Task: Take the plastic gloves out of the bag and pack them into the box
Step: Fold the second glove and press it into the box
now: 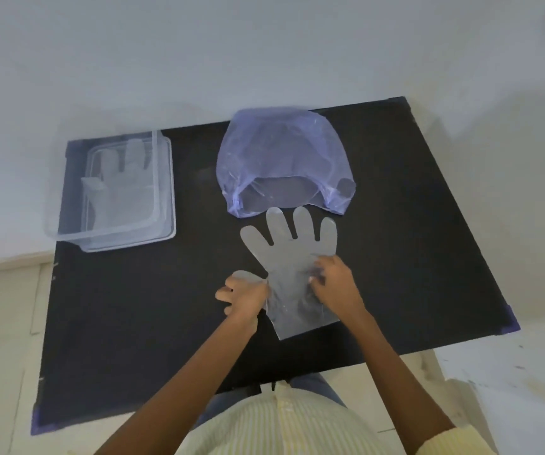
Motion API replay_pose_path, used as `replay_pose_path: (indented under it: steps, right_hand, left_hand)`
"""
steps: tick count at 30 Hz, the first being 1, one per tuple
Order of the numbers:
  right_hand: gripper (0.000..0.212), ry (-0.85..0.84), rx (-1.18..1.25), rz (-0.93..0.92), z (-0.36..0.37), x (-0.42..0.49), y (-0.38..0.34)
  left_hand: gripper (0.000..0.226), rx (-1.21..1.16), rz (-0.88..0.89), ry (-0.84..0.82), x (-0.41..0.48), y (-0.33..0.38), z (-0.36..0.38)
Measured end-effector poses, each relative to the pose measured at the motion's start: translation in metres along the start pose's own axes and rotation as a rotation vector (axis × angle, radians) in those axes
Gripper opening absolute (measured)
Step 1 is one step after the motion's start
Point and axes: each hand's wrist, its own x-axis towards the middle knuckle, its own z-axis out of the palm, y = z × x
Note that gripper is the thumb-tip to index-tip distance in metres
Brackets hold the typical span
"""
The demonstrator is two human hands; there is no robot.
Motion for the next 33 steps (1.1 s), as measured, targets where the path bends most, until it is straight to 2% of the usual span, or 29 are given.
replay_pose_path:
  steps: [3, 6, 8, 11, 13, 16, 18, 21, 24, 26, 27, 29, 31, 33]
  right_hand:
    - [0.036, -0.158, -0.013, -0.149, 0.01, -0.001, -0.006]
    - [0.05, -0.223, -0.139, -0.184, 0.023, -0.004, -0.013]
    - [0.058, -0.182, -0.182, -0.177, 0.039, -0.002, -0.015]
    - [0.069, -0.086, -0.243, -0.168, 0.049, -0.002, -0.019]
    - [0.071, -0.084, -0.175, -0.135, 0.049, -0.002, -0.023]
    - [0.052, -0.028, -0.034, -0.039, 0.042, -0.001, -0.03]
    - [0.033, 0.026, 0.087, 0.063, 0.033, 0.002, -0.033]
    - [0.017, 0.045, 0.23, 0.073, 0.01, 0.009, -0.034]
    - [0.031, 0.002, 0.411, 0.018, -0.019, 0.008, -0.047]
    - [0.014, -0.127, 0.669, -0.013, -0.033, 0.007, -0.058]
    - [0.004, -0.188, 0.812, -0.031, -0.039, 0.007, -0.063]
    - [0.006, -0.274, 1.057, -0.047, -0.05, 0.008, -0.063]
    - [0.01, -0.27, 1.125, 0.022, -0.054, 0.01, -0.053]
    - [0.014, -0.242, 1.174, 0.107, -0.051, 0.014, -0.039]
  left_hand:
    - [0.076, -0.157, -0.01, -0.007, 0.004, 0.005, 0.009]
    - [0.066, -0.201, 0.025, -0.019, 0.01, 0.011, 0.016]
    - [0.051, -0.188, 0.033, -0.011, 0.015, 0.012, 0.018]
    - [0.008, -0.185, 0.074, -0.045, 0.008, 0.018, 0.019]
    - [0.025, -0.166, 0.129, -0.064, 0.005, 0.022, 0.019]
    - [0.015, -0.171, 0.211, -0.176, -0.005, 0.032, 0.013]
    - [0.023, -0.148, 0.302, -0.253, -0.006, 0.039, 0.006]
    - [0.015, -0.182, 0.421, -0.206, -0.002, 0.045, -0.007]
    - [0.019, -0.248, 0.265, -0.137, 0.013, 0.036, -0.016]
    - [0.041, -0.305, 0.087, -0.194, 0.022, 0.025, -0.019]
    - [0.053, -0.372, 0.006, -0.276, 0.024, 0.021, -0.019]
    - [0.07, -0.551, -0.099, -0.519, 0.021, 0.02, -0.019]
    - [0.08, -0.75, -0.101, -0.731, 0.016, 0.025, -0.021]
    - [0.086, -0.837, -0.073, -0.782, 0.018, 0.031, -0.025]
